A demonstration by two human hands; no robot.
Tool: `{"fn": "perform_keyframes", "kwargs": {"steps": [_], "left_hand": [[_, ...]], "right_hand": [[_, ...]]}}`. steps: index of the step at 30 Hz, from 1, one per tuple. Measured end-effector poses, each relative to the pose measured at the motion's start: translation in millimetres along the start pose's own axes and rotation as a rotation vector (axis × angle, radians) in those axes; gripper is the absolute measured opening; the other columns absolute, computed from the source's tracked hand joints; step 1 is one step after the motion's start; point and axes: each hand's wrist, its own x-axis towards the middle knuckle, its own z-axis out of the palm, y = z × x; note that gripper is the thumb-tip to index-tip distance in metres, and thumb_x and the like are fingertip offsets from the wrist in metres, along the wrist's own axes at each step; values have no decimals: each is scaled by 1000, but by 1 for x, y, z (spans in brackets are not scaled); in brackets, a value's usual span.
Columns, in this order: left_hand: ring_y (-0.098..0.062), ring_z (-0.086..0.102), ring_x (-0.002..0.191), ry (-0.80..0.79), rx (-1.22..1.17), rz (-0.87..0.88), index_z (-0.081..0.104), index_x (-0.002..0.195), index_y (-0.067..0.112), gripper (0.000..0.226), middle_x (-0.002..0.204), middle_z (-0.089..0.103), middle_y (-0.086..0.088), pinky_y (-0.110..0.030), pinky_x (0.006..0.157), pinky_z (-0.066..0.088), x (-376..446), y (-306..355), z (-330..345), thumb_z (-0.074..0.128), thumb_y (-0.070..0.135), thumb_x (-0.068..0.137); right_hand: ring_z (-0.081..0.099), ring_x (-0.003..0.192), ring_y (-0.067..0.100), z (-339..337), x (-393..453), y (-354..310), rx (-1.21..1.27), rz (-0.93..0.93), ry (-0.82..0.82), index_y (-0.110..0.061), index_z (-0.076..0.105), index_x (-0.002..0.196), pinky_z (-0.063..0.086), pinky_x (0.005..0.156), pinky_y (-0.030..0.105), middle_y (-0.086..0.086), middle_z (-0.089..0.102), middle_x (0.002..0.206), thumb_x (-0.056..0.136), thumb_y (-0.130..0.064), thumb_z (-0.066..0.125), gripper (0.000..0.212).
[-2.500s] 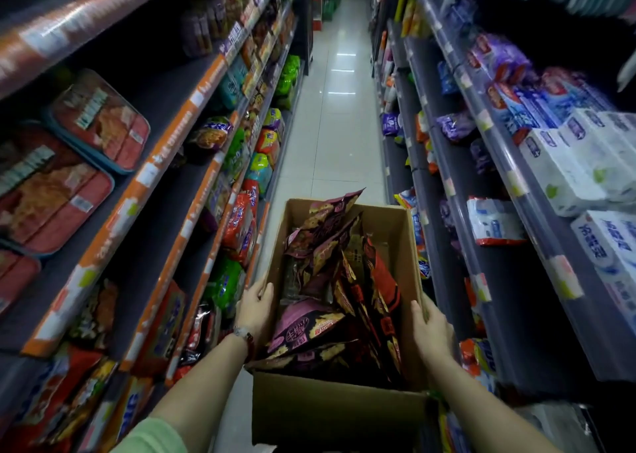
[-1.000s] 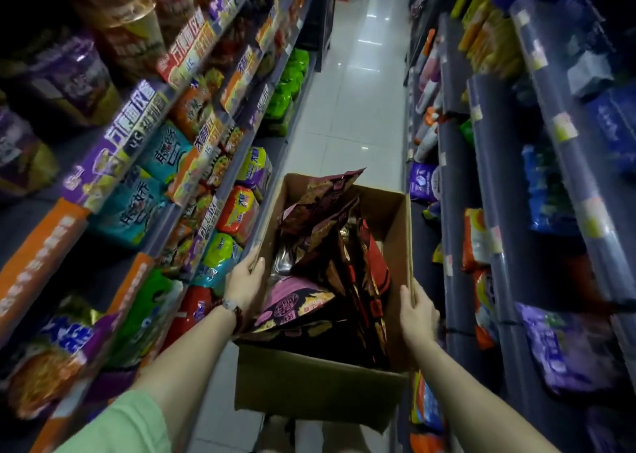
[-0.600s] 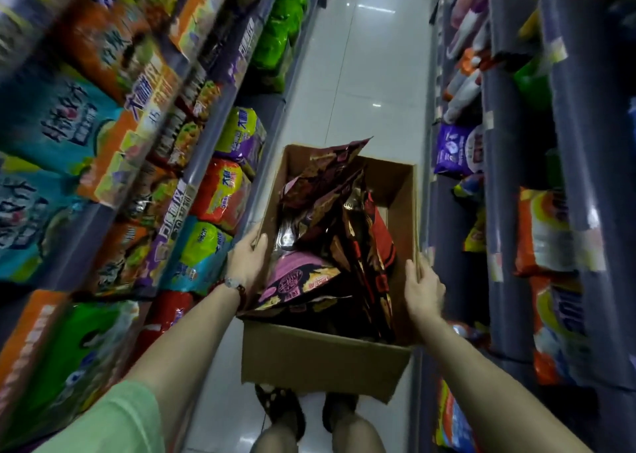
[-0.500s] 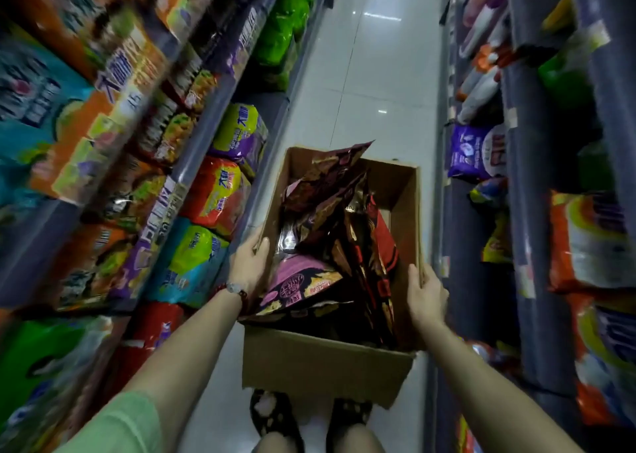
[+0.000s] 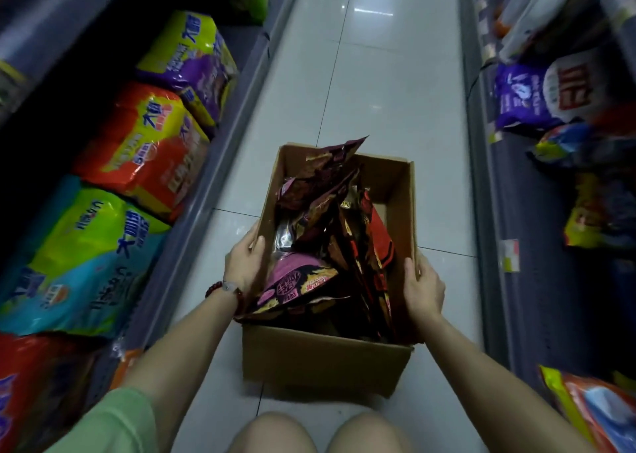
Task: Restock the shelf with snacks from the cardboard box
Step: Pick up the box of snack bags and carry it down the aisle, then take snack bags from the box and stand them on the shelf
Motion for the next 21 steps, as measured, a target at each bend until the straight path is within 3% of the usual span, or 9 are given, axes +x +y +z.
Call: {"fn": "perform_keyframes", "kwargs": {"steps": [6, 10, 15, 21], "left_hand": [[-9, 54, 95, -16, 13, 6, 43, 138, 39, 42, 112, 59, 10, -18, 87, 37, 16, -34, 26, 39, 26, 99], [-19, 57, 110, -21, 23, 14, 41, 140, 39, 43, 129, 59, 3, -25, 97, 39, 25, -47, 30, 39, 28, 98], [-26, 58, 115, -24, 60, 28, 38, 140, 42, 44, 130, 60, -1, -35, 101, 45, 33, -54, 33, 39, 30, 98], [-26, 55, 120, -25, 105, 60, 40, 140, 39, 43, 132, 60, -1, -36, 103, 43, 36, -59, 33, 40, 30, 98]], "right_hand": [[58, 111, 33, 28, 15, 33, 18, -2, 24, -28, 49, 137, 45, 95, 40, 10, 65, 120, 99, -32, 39, 39], [57, 114, 30, 36, 16, 40, 41, -13, 36, -29, 46, 139, 43, 98, 38, 7, 65, 122, 100, -33, 38, 40], [57, 113, 31, 41, 15, 46, 61, -16, 48, -30, 45, 140, 44, 96, 38, 6, 65, 121, 99, -36, 39, 41], [54, 119, 30, 42, 18, 50, 66, -14, 15, -28, 42, 140, 42, 100, 39, 5, 62, 127, 98, -43, 37, 44]]}}
